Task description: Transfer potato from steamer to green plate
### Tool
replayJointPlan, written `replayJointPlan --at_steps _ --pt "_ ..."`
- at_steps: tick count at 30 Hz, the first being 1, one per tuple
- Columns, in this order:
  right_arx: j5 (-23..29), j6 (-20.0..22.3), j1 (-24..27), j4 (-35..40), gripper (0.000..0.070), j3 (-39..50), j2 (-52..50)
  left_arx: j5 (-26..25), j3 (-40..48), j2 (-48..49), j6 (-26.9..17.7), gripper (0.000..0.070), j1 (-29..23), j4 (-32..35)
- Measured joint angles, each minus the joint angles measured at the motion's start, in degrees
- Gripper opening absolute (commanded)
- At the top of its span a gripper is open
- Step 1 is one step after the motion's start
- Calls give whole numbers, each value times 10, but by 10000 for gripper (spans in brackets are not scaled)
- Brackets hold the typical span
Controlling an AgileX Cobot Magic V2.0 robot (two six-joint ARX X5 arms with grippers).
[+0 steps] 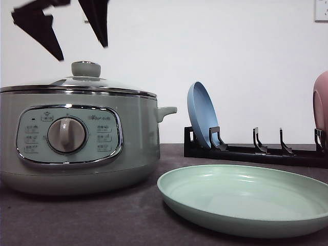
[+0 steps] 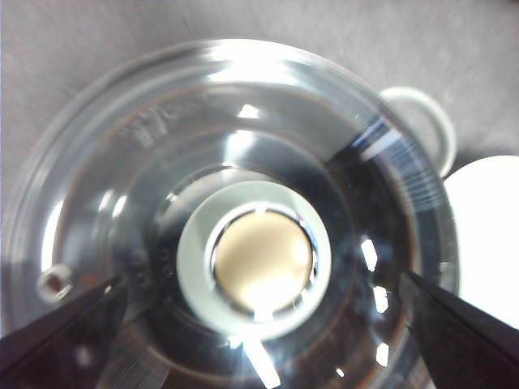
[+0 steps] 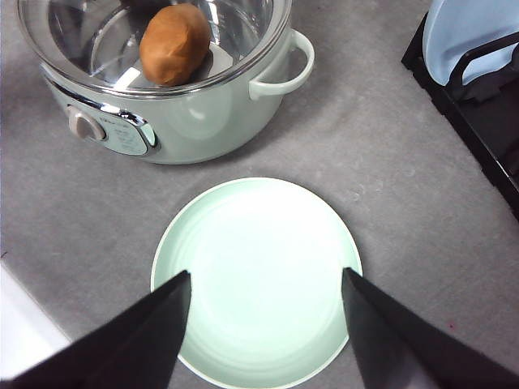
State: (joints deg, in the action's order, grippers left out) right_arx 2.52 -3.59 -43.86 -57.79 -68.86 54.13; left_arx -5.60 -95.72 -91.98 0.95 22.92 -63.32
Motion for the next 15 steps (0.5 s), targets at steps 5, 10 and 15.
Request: replayJointPlan --at_steps 5,10,15 --pt "0 -7 0 0 370 0 0 8 0 -20 0 674 2 12" --pt "0 -9 0 0 370 0 0 13 0 -21 0 663 4 14" --pt "0 -10 0 0 370 0 0 13 0 -22 0 661 5 4"
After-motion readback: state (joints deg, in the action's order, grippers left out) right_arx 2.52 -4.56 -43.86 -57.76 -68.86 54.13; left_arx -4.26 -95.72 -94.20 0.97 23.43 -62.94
